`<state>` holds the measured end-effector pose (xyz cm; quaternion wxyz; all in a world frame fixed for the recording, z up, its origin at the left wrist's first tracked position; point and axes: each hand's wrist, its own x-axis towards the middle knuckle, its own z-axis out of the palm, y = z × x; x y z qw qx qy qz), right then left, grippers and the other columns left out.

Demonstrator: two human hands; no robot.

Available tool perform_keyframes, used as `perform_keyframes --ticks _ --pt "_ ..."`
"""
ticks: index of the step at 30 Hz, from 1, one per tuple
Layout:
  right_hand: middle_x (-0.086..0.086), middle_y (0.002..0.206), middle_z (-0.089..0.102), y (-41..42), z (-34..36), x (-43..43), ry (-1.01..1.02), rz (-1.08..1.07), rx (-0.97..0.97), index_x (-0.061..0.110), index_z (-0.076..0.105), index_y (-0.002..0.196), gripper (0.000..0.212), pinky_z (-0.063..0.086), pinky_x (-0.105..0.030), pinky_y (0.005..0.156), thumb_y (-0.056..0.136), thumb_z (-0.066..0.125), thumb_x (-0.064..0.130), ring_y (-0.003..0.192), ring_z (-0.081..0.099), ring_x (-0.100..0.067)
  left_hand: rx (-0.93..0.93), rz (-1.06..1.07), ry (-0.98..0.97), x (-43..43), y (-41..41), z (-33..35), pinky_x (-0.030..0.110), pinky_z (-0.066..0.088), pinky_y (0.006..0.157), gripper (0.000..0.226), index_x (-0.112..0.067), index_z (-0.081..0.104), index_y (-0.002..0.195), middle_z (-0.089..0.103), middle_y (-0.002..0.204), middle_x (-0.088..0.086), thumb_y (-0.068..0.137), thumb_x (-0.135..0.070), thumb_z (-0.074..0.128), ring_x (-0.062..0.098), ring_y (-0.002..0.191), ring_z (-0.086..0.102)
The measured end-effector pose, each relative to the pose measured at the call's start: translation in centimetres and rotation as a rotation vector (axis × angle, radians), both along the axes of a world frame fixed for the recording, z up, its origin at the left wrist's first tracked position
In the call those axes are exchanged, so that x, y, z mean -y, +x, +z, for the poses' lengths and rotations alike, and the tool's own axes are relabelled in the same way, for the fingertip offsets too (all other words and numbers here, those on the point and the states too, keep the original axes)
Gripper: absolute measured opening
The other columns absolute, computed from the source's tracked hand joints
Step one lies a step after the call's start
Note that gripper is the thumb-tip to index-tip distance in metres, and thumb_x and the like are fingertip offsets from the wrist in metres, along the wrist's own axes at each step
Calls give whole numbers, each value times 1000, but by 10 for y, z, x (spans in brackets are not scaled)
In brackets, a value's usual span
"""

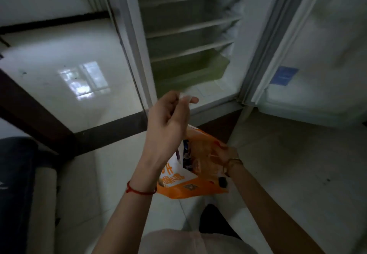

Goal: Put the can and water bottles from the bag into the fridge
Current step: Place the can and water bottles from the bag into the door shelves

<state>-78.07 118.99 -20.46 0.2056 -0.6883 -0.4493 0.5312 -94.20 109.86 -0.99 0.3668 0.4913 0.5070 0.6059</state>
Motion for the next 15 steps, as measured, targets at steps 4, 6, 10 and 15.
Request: perform_keyframes --ticks 4,6,10,15 --pt "-16 119 65 25 -21 -22 -74 -140 -109 5 58 122 40 57 -37 87 88 63 25 98 67 -26 19 -22 -26 -19 28 -2 26 28 45 28 0 64 100 36 55 -2 105 -17 43 11 46 32" --pt "-15 119 65 35 -17 -28 -62 -168 -126 5 59 121 38 57 -34 84 88 65 23 95 66 -25 20 -29 -36 -29 41 -5 25 28 45 27 1 64 100 36 53 -3 105 -16 42 12 45 31" --pt "-12 111 66 58 -10 -43 25 -197 -28 6 63 116 33 49 -26 78 92 59 28 95 64 -26 25 -39 -37 -49 75 -6 23 29 44 27 1 63 101 35 54 0 105 -16 42 11 42 31" --pt "-10 104 69 85 9 -71 125 -220 33 8 69 105 29 44 -23 73 94 55 31 97 64 -27 47 34 -42 -79 109 -3 24 30 45 27 -1 63 102 35 52 -4 105 -19 43 11 44 31"
